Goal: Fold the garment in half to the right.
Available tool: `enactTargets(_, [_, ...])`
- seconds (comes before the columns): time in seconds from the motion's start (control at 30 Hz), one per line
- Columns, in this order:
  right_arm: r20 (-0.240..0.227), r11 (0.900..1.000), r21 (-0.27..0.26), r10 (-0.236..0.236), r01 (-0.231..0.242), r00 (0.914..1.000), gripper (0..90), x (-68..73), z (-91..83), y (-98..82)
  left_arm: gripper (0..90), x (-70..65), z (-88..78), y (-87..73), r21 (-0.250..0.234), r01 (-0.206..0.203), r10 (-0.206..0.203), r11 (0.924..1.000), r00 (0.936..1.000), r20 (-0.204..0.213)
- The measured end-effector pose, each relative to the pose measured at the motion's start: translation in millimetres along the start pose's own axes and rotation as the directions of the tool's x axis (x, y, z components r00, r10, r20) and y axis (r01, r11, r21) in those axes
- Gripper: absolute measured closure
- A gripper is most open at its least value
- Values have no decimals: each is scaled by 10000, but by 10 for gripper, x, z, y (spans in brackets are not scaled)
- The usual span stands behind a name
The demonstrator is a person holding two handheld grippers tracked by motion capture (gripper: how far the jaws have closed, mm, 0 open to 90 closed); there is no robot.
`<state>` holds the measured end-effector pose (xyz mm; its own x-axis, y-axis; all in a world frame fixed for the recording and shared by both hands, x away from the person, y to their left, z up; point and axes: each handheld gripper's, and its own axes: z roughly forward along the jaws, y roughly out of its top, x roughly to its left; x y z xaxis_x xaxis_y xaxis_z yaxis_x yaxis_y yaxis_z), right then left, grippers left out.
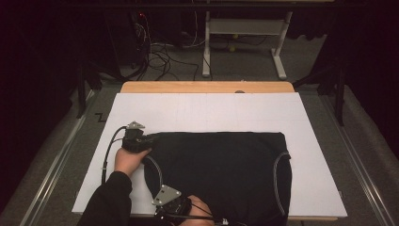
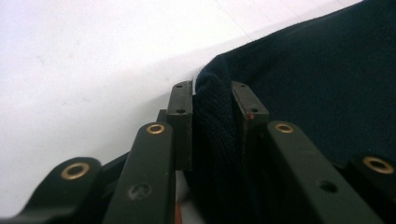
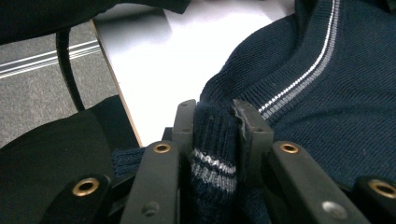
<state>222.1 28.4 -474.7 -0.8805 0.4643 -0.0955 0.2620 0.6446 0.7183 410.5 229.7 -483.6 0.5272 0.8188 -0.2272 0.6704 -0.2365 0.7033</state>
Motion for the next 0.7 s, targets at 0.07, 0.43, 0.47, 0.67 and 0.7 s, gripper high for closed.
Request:
enactTargets(0.07, [-20,10000,-1,-31,31,10000,742,-8,-8,11,691,2,-1,6,20,126,-126,9999,9999,5])
enactTargets(0.43, [185,9952,-981,10,8,9998,754,-163,-250,136,723,-77,-61,103,-1340,944,-969,9865,9952,-121])
enactTargets(0.47, [211,9943,-1067,14,9,9998,755,-177,-273,143,723,-81,-63,112,-1487,961,-982,9842,9951,-70])
enactTargets(0.67, [318,9901,-1401,-30,75,9995,759,-225,-353,172,721,-101,-108,197,-1561,803,-824,9845,9966,-74])
enactTargets(0.7, [330,9898,-1423,-58,105,9994,760,-220,-348,174,721,-102,-116,210,-1571,852,-876,9839,9961,-81])
